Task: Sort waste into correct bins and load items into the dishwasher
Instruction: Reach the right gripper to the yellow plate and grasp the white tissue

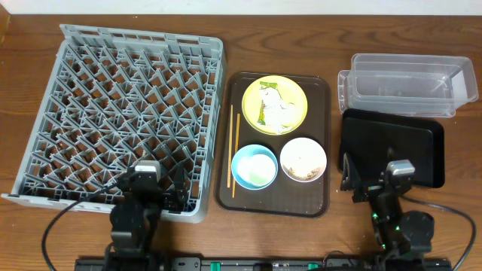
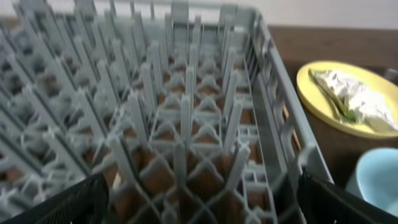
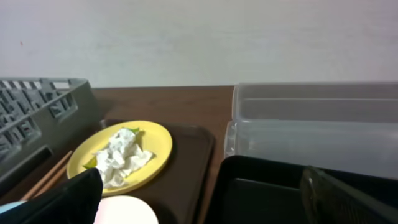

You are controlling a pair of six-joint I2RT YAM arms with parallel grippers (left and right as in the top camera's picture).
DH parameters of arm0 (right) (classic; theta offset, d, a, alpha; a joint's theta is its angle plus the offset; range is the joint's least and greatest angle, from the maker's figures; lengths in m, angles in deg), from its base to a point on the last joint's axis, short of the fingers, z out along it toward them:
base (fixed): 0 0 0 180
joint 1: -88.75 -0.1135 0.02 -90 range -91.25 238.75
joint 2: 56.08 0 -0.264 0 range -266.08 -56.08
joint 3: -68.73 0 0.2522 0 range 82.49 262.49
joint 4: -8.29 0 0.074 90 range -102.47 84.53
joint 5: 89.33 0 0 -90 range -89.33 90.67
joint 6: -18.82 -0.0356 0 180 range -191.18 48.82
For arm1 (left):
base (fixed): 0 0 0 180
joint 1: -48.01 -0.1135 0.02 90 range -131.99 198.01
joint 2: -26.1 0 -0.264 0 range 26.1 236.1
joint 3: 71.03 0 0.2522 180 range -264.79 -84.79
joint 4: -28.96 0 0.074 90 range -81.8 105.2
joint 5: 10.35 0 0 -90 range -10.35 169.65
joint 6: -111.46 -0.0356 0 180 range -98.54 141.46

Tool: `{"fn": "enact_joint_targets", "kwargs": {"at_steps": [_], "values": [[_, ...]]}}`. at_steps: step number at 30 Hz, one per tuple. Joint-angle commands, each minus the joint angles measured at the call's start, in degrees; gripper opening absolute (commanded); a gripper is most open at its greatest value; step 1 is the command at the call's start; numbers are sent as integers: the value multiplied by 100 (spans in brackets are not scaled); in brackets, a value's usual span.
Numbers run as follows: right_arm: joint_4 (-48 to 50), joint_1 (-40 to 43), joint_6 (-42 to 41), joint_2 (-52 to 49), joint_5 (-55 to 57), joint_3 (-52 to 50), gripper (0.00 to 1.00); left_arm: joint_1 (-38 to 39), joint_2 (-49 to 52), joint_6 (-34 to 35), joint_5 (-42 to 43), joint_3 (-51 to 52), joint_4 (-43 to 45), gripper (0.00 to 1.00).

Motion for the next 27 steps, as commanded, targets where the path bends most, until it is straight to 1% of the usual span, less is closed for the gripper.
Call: {"fn": "enact_joint_targets", "kwargs": {"at_steps": [1, 4, 8, 11, 13, 15, 17, 19, 21, 23, 25, 27], "values": [[-87, -55, -195, -743, -55, 728, 99, -28, 595, 256, -33, -1003, -435, 97], [-236, -55, -192, -1751, -334, 1497, 99, -28, 1279, 295, -98, -1738, -1051, 97], [-643, -55, -164, -3027, -623, 2540, 99, -28, 1987, 297, -94, -2409, -1694, 97], [-1207, -55, 282, -4057, -1239, 3462, 99, -28, 2535, 295, -92, -2953, -2249, 97], [-1784, -57, 629, -4813, -1637, 4199, 99, -28, 2870, 295, -92, -3263, -2546, 97], [-2472, -83, 796, -5576, -1801, 4994, 99, -28, 3134, 295, -92, -3493, -2776, 97], [-3220, -170, 1154, -6262, -1799, 5751, 99, -28, 3355, 295, -94, -3641, -2920, 97], [-3967, -275, 1707, -6924, -1696, 6487, 99, -28, 3477, 295, -92, -3670, -2935, 98], [-4288, -310, 1847, -7377, -1563, 6946, 99, -28, 3519, 295, -94, -3670, -2935, 98], [-4249, -310, 1753, -7715, -1604, 7165, 99, -28, 3523, 295, -96, -3670, -2929, 98], [-3910, -315, 1679, -7923, -2070, 7200, 99, -28, 3523, 295, -94, -3670, -2918, 98], [-3464, -350, 1305, -8111, -2371, 7193, 99, -28, 3521, 295, -94, -3670, -2911, 98]]}}
